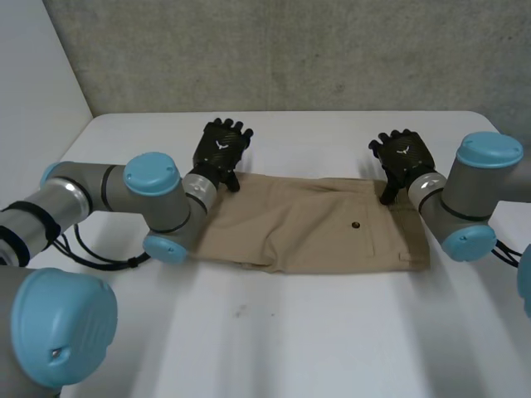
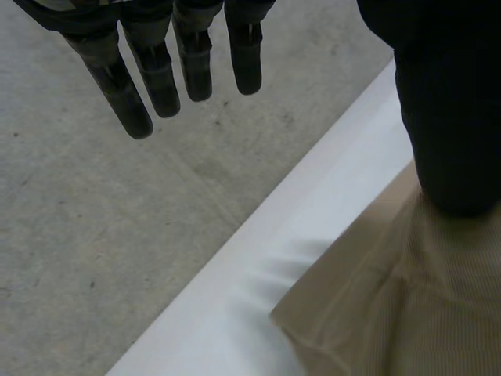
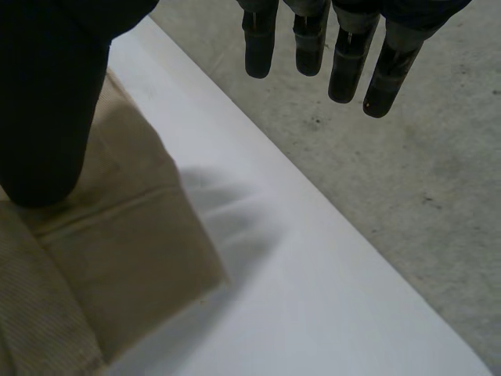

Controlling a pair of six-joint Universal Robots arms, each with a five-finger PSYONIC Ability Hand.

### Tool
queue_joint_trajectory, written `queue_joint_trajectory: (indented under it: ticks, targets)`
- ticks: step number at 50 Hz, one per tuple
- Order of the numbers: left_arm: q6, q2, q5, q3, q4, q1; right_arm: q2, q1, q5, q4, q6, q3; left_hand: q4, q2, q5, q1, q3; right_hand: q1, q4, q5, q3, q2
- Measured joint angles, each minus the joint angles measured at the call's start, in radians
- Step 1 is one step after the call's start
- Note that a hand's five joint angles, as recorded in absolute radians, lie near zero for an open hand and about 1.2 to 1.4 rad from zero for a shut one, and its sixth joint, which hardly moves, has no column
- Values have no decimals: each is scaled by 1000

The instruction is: Fold the shorts.

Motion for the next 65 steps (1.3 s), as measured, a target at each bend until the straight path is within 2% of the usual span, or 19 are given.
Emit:
queue_joint_trajectory:
  ticks: [10, 19, 25, 27, 28, 30, 31, 32, 34, 41, 51, 59, 65]
  targets:
    - [4, -140, 1, 234, 1, 40, 68, 12, 42, -133, -94, -82, 76, 76, 77, 68, 80, 0, 0, 0, 0, 0]
    - [3, -155, -6, 256, 0, 62, 52, 16, 19, -185, -97, -45, 81, 82, 84, 71, 84, 0, 0, 0, 0, 0]
    - [-3, -36, -12, 93, 8, 62, -111, 14, 18, -204, -62, 111, 79, 79, 80, 69, 82, 0, 0, 0, 0, 0]
    - [-4, -25, -12, 78, 10, 62, -125, 13, 19, -205, -59, 123, 79, 79, 80, 69, 82, 0, 0, 0, 0, 0]
    - [-10, 49, -11, -16, 18, 61, -202, 9, 21, -206, -36, 195, 76, 79, 75, 68, 82, 0, 0, 0, 0, 0]
    - [-10, 49, -11, -16, 18, 61, -202, 9, 21, -206, -36, 195, 76, 79, 75, 68, 82, 0, 0, 0, 0, 0]
    - [-13, 77, -11, -50, 22, 61, -248, 7, 23, -205, -22, 236, 74, 79, 72, 68, 82, 0, 0, 0, 0, 0]
    - [-27, 148, -11, -145, 31, 59, -352, 1, 24, -199, 14, 337, 71, 76, 65, 66, 79, 0, 0, 0, 0, 0]
    - [-50, 194, -11, -209, 33, 56, -410, -4, 24, -187, 35, 402, 49, 56, 43, 55, 60, 0, 0, 0, 0, 0]
    - [-164, 343, -13, -423, 14, 48, -527, -44, 21, -65, 81, 585, -29, -25, -39, -23, -19, 1, 0, 0, 3, 2]
    - [-267, 519, -21, -663, -79, 32, -538, -97, 4, 87, 128, 721, -61, -65, -76, -52, -53, 5, 55, 51, 72, 70]
    - [-320, 602, -69, -765, -137, 24, -495, -104, -7, 28, 130, 763, -75, -77, -87, -64, -62, 152, 176, 158, 194, 188]
    - [-354, 656, -88, -824, -144, 25, -450, -104, -8, -48, 125, 766, -81, -81, -88, -74, -69, 336, 401, 371, 420, 418]
